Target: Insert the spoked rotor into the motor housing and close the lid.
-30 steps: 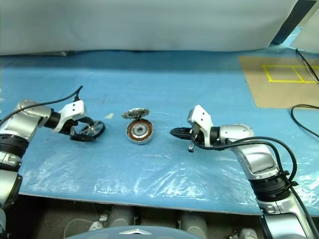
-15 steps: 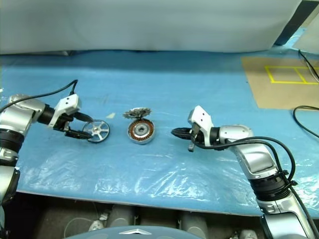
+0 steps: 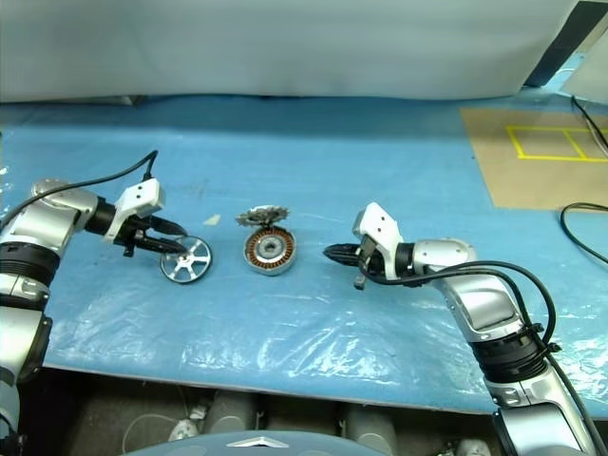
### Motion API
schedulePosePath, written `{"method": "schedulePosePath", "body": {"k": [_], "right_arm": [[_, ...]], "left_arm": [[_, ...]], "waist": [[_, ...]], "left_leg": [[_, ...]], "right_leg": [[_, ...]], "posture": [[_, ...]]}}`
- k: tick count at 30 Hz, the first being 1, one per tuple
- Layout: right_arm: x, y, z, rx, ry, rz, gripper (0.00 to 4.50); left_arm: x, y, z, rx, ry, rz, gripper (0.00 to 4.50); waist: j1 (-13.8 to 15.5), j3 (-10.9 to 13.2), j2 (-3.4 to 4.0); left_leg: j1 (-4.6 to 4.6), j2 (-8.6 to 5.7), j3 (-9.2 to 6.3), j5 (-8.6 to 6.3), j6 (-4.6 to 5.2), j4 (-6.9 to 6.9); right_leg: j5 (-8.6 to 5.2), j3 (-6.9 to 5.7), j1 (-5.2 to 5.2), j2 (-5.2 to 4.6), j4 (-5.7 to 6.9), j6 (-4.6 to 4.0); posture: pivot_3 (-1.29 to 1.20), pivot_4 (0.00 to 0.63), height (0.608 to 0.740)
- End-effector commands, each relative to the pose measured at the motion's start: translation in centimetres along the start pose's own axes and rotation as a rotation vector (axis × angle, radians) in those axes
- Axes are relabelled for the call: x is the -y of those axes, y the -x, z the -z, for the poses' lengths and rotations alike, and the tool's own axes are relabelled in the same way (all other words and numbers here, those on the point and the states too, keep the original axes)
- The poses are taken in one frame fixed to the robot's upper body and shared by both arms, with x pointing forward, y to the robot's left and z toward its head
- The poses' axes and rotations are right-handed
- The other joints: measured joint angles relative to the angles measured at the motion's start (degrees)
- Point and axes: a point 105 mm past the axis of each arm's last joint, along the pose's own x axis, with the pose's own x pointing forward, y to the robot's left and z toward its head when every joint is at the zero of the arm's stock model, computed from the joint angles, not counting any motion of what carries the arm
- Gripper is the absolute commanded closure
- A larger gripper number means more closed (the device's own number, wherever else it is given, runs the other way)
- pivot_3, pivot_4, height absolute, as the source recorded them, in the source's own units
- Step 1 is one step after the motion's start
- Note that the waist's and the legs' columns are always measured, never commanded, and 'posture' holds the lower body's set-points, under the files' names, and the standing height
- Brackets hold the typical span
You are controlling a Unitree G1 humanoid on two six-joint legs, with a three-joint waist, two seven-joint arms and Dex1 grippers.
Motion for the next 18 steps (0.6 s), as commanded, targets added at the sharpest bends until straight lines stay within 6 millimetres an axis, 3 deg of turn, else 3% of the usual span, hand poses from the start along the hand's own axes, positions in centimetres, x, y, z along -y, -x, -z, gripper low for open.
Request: {"method": "schedulePosePath", "body": {"k": [1,10,18], "right_arm": [[0.1,0.2,-0.8,0.023,0.024,0.004,4.5],[0.0,-0.1,-0.7,0.016,0.025,0.001,4.5],[0.1,-0.2,-0.7,0.016,0.024,0.004,4.5]], "left_arm": [[-0.9,1.9,-1.0,0.001,-0.051,-0.055,2.41],[-1.2,2.6,-2.5,0.09,-0.078,-0.065,2.41],[0.3,2.4,-1.2,0.004,-0.121,0.005,2.41]], "waist": [[0.0,0.0,0.0],[0.0,0.0,0.0],[0.0,0.0,-0.01]], "left_leg": [[0.0,0.0,0.0,0.0,0.0,0.0],[0.0,-0.01,-0.01,0.0,0.0,0.0],[0.0,0.01,0.0,0.0,0.0,-0.02]], "right_leg": [[0.0,0.0,0.0,0.0,0.0,0.0],[0.07,0.0,0.0,0.0,-0.01,0.12],[0.04,-0.01,-0.01,0.0,-0.01,0.06]], "posture": [[0.0,0.15,0.74],[0.0,0.15,0.74],[0.0,0.15,0.74]]}}
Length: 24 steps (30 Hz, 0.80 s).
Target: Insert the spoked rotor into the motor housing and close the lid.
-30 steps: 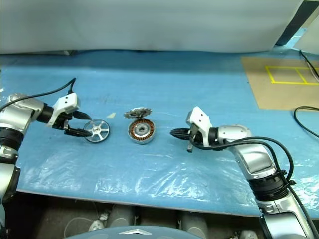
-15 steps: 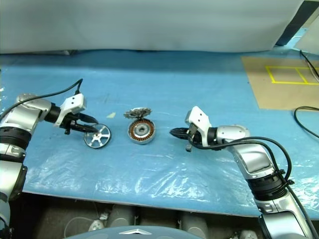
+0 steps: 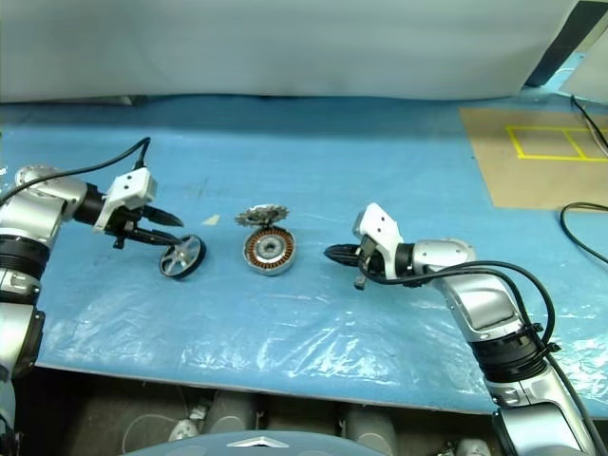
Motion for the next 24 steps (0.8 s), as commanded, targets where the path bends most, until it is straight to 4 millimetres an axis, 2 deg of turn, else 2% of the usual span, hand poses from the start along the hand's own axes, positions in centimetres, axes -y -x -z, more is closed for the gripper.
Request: {"method": "schedulePosePath", "body": {"k": [1,11,15,24], "right_arm": [[0.0,-0.2,-1.0,0.024,0.033,0.001,4.5],[0.1,-0.1,-0.7,0.016,0.031,0.014,4.5],[0.2,-0.1,-0.7,0.009,0.035,0.019,4.5],[0.4,-0.1,-0.5,0.008,0.026,0.038,4.5]], "left_arm": [[0.1,0.6,0.4,-0.035,-0.036,-0.02,2.41],[-0.1,-1.2,1.1,-0.057,-0.037,-0.028,2.41],[0.1,-1.9,0.8,-0.056,-0.057,-0.003,2.41],[0.6,-2.3,2.0,-0.123,-0.053,0.025,2.41]], "waist": [[0.0,0.0,0.0],[0.1,0.0,0.0],[0.1,0.0,-0.01],[0.0,0.0,-0.01]], "left_leg": [[0.0,0.0,0.0,0.0,0.0,0.0],[-0.01,-0.02,0.0,0.0,0.0,0.01],[-0.01,-0.01,0.0,0.0,0.0,0.02],[-0.01,-0.02,0.0,0.0,0.0,0.02]], "right_leg": [[-0.05,0.0,0.0,0.0,0.0,-0.08],[-0.05,0.0,0.0,-0.01,0.0,-0.09],[-0.04,0.0,0.0,-0.01,0.01,-0.06],[0.01,0.0,0.0,-0.01,0.01,0.02]], "posture": [[0.0,0.15,0.74],[0.0,0.15,0.74],[0.0,0.15,0.74],[0.0,0.15,0.74]]}}
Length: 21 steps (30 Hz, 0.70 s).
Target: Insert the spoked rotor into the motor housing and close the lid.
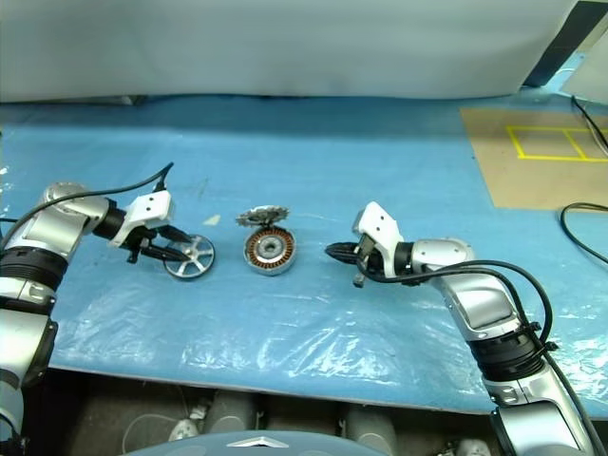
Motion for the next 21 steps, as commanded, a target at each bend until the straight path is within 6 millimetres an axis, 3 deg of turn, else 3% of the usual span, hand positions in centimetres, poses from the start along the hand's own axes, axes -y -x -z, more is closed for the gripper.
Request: {"method": "schedulePosePath", "body": {"k": [1,21], "right_arm": [[0.0,0.0,-0.5,0.016,0.017,0.01,4.5],[0.1,-0.4,-0.2,0.004,0.017,0.012,4.5]], "left_arm": [[0.1,0.3,0.4,-0.043,-0.023,-0.001,2.41],[2.9,-0.4,1.1,-0.098,-0.03,0.092,2.41]], "waist": [[0.0,0.0,0.0],[-0.1,0.0,0.01]], "left_leg": [[0.0,0.0,0.0,0.0,0.0,0.0],[0.06,-0.01,0.01,0.0,0.0,-0.02]], "right_leg": [[0.0,0.0,0.0,0.0,0.0,0.0],[-0.08,0.03,0.01,-0.01,0.01,-0.13]], "posture": [[0.0,0.15,0.74],[0.0,0.15,0.74]]}}
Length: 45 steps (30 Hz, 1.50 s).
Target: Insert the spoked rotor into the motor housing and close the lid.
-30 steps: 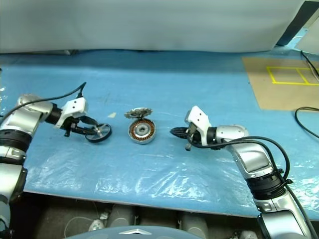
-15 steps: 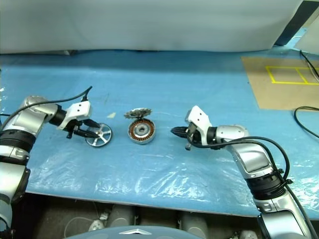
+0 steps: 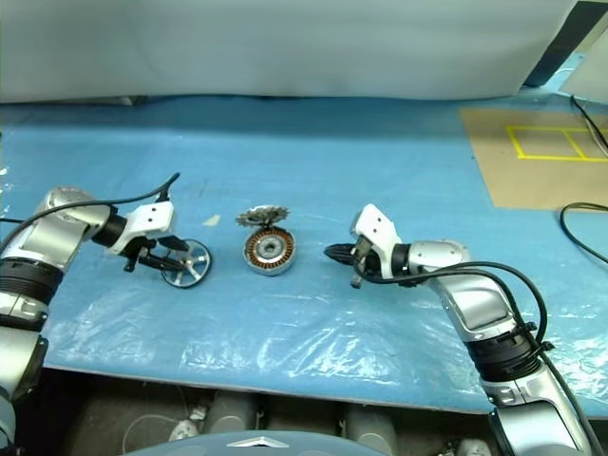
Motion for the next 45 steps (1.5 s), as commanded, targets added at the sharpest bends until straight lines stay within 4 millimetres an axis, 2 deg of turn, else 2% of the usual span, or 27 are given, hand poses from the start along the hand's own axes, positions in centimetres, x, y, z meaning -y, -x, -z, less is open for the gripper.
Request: {"method": "schedulePosePath", "body": {"k": [1,15,20,30,32,35,39,45], "right_arm": [[0.1,0.0,-0.7,0.019,0.023,-0.001,4.5],[0.2,-0.4,-0.6,0.02,0.019,-0.003,4.5],[0.3,-0.4,-0.6,0.021,0.015,-0.002,4.5],[0.6,-0.5,-0.6,0.025,0.015,0.0,4.5],[0.7,-0.5,-0.7,0.029,0.013,0.001,4.5],[0.9,-0.4,-1.0,0.04,0.006,0.006,4.5],[1.2,-0.1,-1.0,0.04,0.004,0.015,4.5],[1.7,0.3,-0.6,0.03,0.0,0.035,4.5]], "left_arm": [[1.4,-0.5,0.7,-0.031,0.013,0.057,2.41],[1.7,-1.4,1.2,-0.045,-0.019,-0.002,2.41],[1.9,-1.7,1.5,-0.036,0.003,0.0,3.43],[3.0,-2.2,1.9,0.005,0.05,0.015,3.5],[2.9,-1.9,1.4,0.053,0.062,0.001,3.5],[3.1,-0.8,-0.6,0.219,0.158,0.005,3.5],[3.3,0.1,-1.8,0.289,0.145,-0.019,3.5],[3.2,0.0,-4.7,0.413,0.132,-0.047,3.5]], "waist": [[0.0,0.0,0.01],[0.0,-0.1,0.21],[0.0,-0.3,0.48],[0.0,-0.5,0.88],[0.0,-0.5,0.89],[0.0,-0.5,0.88],[0.0,-0.4,0.6],[0.0,-0.2,0.35]], "left_leg": [[0.01,0.0,0.0,0.0,0.0,0.0],[0.1,-0.02,0.02,0.0,0.01,0.0],[0.19,-0.04,0.03,0.0,0.01,0.01],[0.23,-0.12,0.07,0.01,0.02,0.01],[0.21,-0.12,0.08,0.0,0.02,-0.01],[0.16,-0.12,0.08,0.0,0.02,-0.02],[-0.04,-0.06,0.09,0.0,0.02,-0.02],[-0.09,-0.07,0.09,0.0,0.02,-0.01]], "right_leg": [[0.0,0.0,0.0,0.0,0.0,0.0],[-0.01,0.03,0.06,-0.01,0.02,-0.01],[-0.01,0.06,0.13,-0.02,0.02,-0.01],[-0.02,0.13,0.15,-0.08,0.0,0.0],[-0.03,0.13,0.12,-0.08,-0.01,0.0],[-0.04,0.13,0.08,-0.08,-0.04,0.01],[-0.03,0.09,-0.09,-0.05,-0.02,0.01],[-0.04,0.07,-0.1,-0.06,-0.04,0.01]], "posture": [[0.0,0.15,0.74],[0.0,0.15,0.74],[0.0,0.15,0.74],[0.0,0.15,0.74],[0.0,0.15,0.74],[0.0,0.15,0.74],[0.0,0.15,0.74],[0.0,0.15,0.74]]}}
